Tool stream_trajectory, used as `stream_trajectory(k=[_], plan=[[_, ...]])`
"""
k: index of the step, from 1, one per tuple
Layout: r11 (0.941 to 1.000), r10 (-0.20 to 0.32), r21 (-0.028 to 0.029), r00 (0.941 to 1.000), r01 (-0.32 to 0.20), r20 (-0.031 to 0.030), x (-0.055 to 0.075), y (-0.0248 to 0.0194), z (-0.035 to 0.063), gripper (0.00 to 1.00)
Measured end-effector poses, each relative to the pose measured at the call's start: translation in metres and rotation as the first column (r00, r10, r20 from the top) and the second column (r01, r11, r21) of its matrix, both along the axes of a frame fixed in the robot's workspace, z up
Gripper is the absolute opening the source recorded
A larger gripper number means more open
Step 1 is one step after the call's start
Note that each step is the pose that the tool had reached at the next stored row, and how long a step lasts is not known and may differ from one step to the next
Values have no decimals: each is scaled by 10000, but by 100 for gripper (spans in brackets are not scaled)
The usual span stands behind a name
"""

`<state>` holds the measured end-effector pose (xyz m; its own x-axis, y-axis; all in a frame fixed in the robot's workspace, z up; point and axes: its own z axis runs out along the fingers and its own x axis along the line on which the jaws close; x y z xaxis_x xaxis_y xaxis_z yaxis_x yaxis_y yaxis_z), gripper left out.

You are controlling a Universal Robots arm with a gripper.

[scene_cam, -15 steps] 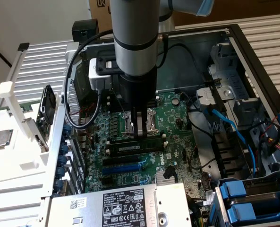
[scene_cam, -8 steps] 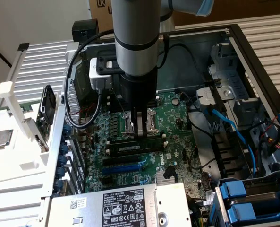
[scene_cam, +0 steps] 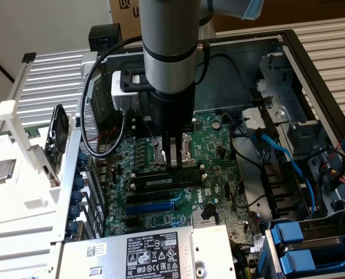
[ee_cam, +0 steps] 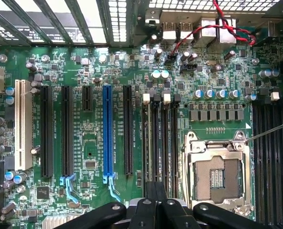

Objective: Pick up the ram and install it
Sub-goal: 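Press down the ram until it locks into place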

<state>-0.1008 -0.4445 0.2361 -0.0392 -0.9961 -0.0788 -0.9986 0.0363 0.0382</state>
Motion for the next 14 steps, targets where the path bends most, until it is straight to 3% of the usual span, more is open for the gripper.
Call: stream_trajectory(k=[14], plan=[[10000,1,0,10000,-1,-1,11,-9,-5,11]])
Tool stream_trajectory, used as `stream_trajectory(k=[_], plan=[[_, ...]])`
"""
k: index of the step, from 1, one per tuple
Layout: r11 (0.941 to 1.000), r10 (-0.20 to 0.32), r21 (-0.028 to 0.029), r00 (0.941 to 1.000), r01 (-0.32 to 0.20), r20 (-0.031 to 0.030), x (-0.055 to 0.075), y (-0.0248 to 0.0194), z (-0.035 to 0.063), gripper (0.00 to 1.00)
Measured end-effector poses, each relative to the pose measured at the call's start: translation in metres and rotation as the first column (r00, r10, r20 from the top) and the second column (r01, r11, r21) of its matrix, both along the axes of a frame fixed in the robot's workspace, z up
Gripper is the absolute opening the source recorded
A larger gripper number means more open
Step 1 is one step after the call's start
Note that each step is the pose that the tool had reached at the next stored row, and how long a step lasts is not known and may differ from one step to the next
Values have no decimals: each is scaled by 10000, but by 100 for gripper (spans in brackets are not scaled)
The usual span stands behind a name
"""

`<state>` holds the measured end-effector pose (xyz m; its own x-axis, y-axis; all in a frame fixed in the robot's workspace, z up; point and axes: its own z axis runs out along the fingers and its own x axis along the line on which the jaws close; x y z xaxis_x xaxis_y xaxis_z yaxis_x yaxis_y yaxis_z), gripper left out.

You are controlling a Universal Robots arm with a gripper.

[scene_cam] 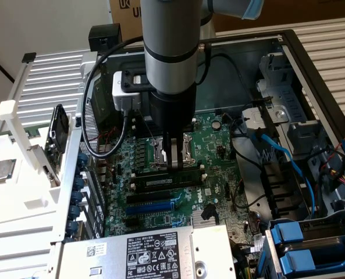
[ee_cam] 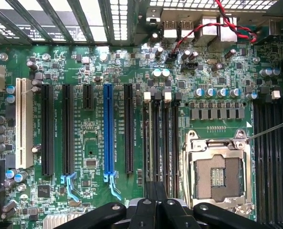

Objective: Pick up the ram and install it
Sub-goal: 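Press down the ram until it locks into place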

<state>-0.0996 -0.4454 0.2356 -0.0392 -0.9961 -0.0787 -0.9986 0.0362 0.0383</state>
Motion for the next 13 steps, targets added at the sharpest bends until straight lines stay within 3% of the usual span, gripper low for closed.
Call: stream_trajectory(k=[13], plan=[[10000,0,0,10000,0,0,6,0,-42,11]])
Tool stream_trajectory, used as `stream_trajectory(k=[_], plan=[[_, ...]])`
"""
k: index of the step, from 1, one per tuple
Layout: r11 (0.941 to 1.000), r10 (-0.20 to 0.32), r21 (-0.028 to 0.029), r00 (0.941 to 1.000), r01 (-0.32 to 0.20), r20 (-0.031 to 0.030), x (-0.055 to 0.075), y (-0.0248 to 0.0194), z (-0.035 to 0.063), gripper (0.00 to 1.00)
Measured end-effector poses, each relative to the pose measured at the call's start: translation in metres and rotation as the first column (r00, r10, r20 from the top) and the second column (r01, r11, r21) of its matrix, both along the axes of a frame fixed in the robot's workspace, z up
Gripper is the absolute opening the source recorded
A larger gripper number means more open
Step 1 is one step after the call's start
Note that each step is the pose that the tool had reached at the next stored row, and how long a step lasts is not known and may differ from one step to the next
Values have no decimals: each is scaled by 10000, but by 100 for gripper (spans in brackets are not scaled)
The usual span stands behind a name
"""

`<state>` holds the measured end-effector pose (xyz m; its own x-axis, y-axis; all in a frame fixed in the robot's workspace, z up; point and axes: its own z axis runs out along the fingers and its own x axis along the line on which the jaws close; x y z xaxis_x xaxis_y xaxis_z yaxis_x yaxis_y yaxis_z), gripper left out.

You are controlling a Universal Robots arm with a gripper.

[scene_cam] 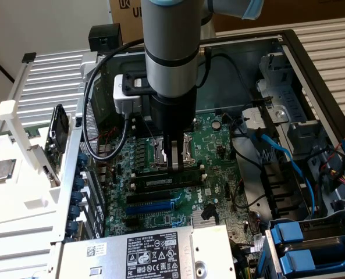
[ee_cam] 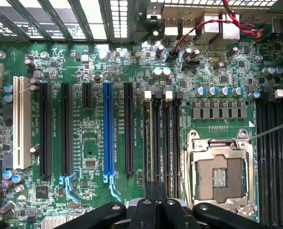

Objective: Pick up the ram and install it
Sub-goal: 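Press down the ram until it locks into place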

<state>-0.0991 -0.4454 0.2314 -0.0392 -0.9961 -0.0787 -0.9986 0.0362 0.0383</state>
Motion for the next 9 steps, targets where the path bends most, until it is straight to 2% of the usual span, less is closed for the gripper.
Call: stream_trajectory(k=[9], plan=[[10000,0,-1,10000,0,-1,0,0,-16,11]])
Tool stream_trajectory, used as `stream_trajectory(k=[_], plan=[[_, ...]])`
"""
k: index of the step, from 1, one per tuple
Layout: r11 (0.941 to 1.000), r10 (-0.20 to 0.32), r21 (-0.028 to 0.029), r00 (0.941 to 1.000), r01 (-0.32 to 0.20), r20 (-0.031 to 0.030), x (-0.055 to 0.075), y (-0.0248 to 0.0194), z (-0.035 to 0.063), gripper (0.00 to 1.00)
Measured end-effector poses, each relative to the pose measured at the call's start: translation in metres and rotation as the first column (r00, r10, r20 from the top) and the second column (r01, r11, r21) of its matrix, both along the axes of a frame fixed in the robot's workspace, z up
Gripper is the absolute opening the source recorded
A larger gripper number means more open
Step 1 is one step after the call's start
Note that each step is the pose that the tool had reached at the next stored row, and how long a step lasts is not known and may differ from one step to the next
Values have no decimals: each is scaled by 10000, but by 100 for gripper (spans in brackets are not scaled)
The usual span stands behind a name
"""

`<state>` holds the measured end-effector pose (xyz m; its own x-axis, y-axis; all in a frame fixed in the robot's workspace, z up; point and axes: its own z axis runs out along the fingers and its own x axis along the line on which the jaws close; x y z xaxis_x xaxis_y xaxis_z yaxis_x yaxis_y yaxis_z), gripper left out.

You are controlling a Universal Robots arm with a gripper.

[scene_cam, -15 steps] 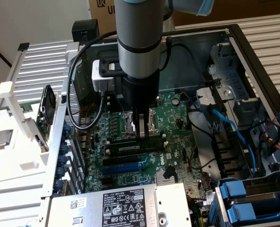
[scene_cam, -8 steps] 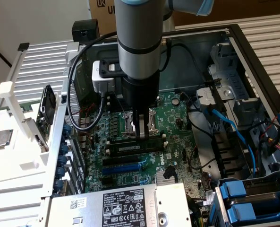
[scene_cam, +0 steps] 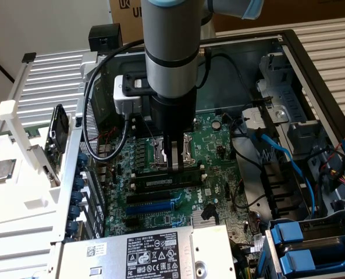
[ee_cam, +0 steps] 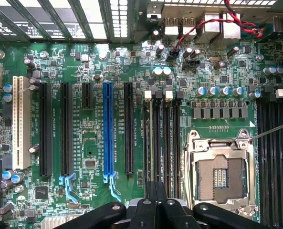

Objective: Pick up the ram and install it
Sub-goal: 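Press down the ram until it locks into place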

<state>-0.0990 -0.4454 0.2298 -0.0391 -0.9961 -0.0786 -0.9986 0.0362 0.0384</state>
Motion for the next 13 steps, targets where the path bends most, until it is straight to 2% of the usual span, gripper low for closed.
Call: stream_trajectory(k=[13], plan=[[10000,1,0,10000,-1,-4,0,0,-22,11]])
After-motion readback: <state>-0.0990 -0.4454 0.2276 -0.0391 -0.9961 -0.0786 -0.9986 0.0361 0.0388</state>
